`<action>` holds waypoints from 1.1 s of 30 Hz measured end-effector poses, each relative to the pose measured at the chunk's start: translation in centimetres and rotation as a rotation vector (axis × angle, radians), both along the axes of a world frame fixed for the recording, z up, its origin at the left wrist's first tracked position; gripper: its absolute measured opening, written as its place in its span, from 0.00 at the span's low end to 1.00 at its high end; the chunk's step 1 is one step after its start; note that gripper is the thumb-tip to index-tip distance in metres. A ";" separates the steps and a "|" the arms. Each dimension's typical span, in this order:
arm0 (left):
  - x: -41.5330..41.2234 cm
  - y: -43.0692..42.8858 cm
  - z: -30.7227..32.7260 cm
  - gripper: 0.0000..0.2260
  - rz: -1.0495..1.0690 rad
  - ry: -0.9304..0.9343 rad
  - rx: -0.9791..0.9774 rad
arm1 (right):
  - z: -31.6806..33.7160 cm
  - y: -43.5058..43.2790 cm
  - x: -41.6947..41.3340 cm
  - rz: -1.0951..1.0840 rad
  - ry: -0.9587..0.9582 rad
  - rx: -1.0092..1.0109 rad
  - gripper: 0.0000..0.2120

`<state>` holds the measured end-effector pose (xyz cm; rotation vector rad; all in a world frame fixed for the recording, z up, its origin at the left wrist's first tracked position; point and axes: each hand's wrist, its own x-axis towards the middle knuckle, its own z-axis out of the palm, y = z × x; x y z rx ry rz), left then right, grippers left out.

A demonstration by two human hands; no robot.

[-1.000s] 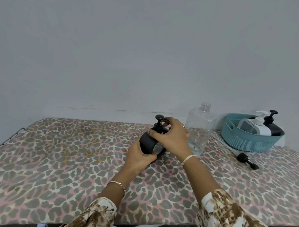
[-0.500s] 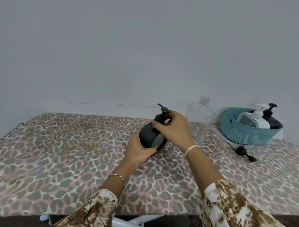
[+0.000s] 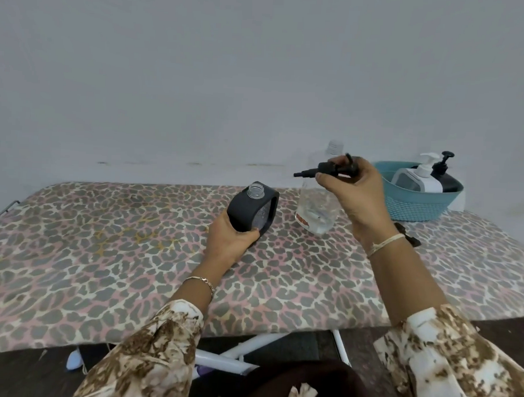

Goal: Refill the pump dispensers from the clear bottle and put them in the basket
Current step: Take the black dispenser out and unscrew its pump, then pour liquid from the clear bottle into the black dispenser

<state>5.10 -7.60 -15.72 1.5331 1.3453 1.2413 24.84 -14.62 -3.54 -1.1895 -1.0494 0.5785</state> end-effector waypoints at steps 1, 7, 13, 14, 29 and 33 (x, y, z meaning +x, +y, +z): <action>0.1 0.0 -0.1 0.25 0.006 0.002 0.004 | -1.0 -0.5 0.4 -0.036 -0.004 0.006 0.13; 0.3 -0.1 -0.5 0.25 0.029 0.015 0.032 | -8.3 -1.8 1.3 -0.180 -0.170 -0.137 0.14; 0.3 -0.2 -0.6 0.26 0.042 0.032 0.047 | -11.5 -1.0 0.9 -0.267 -0.469 -0.251 0.14; 0.3 -0.2 -0.6 0.26 0.041 0.034 0.053 | -11.8 -0.9 0.9 -0.266 -0.505 -0.268 0.14; 0.5 -0.2 -0.8 0.23 0.058 0.047 0.068 | -8.6 4.2 2.1 -0.374 -0.221 -0.155 0.47; 0.5 -0.4 -0.7 0.22 0.070 0.067 0.086 | -8.0 6.3 2.8 -0.115 0.080 -0.148 0.49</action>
